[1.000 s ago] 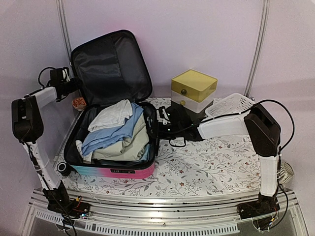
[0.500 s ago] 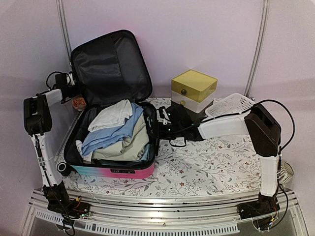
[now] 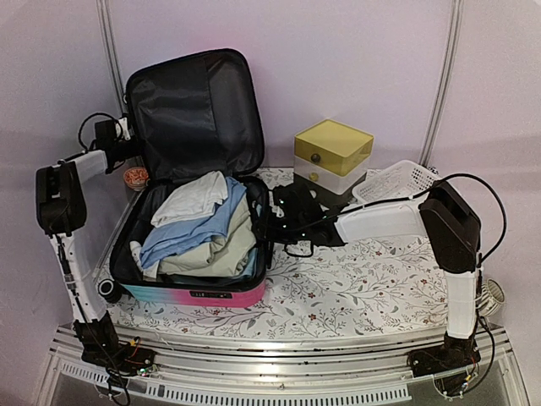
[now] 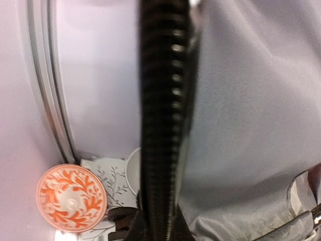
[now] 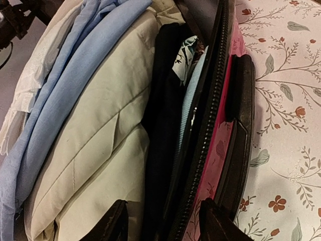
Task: Open, take out, and arrange the luggage
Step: Adjust the opened luggage at the center of the board.
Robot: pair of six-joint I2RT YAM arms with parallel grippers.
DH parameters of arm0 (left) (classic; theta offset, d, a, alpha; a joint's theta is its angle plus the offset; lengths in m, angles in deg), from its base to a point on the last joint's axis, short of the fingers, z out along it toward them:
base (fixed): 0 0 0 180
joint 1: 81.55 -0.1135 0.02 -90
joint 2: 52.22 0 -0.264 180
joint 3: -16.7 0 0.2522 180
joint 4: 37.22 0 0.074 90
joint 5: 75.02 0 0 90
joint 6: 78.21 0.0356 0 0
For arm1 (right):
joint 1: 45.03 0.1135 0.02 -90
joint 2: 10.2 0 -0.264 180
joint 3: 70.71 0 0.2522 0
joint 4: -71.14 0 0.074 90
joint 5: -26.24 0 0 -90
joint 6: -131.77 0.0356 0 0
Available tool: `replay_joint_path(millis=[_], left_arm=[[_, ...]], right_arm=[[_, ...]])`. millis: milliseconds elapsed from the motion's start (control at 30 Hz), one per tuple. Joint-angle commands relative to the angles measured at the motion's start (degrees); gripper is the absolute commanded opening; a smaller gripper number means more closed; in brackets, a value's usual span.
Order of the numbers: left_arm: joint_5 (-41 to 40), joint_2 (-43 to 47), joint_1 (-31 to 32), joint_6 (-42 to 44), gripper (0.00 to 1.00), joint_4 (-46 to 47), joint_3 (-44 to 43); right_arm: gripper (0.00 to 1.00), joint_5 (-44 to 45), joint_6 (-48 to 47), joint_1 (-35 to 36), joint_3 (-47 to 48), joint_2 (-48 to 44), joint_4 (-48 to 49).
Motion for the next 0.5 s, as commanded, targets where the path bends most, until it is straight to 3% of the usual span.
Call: replay_joint_path(millis=[0, 200, 300, 400, 467], left_arm=[[-3.0, 14.6, 5.4, 7.7, 0.0, 11.1, 2.8], [-4.9, 20.9, 6.6, 6.5, 0.0, 19.2, 7.7], [-5.3, 19.7, 7.3, 6.7, 0.0, 16.7, 4.2], [-5.9, 17.7, 7.7, 6.6, 0.0, 12.8, -0.6], [-7.0, 16.7, 7.9, 6.4, 0.0, 11.7, -2.8]], right_arm=[[0.47, 6.0, 3.3, 0.8, 1.8, 1.6, -2.7], [0.36, 9.8, 4.1, 0.8, 4.9, 3.1, -2.6], [0.25, 11.3, 4.0, 0.8, 7.4, 4.4, -2.7], [0.06, 13.1, 4.9, 0.7, 9.8, 5.6, -2.8], [0.03, 14.5, 6.0, 0.2, 11.2, 6.0, -3.2]])
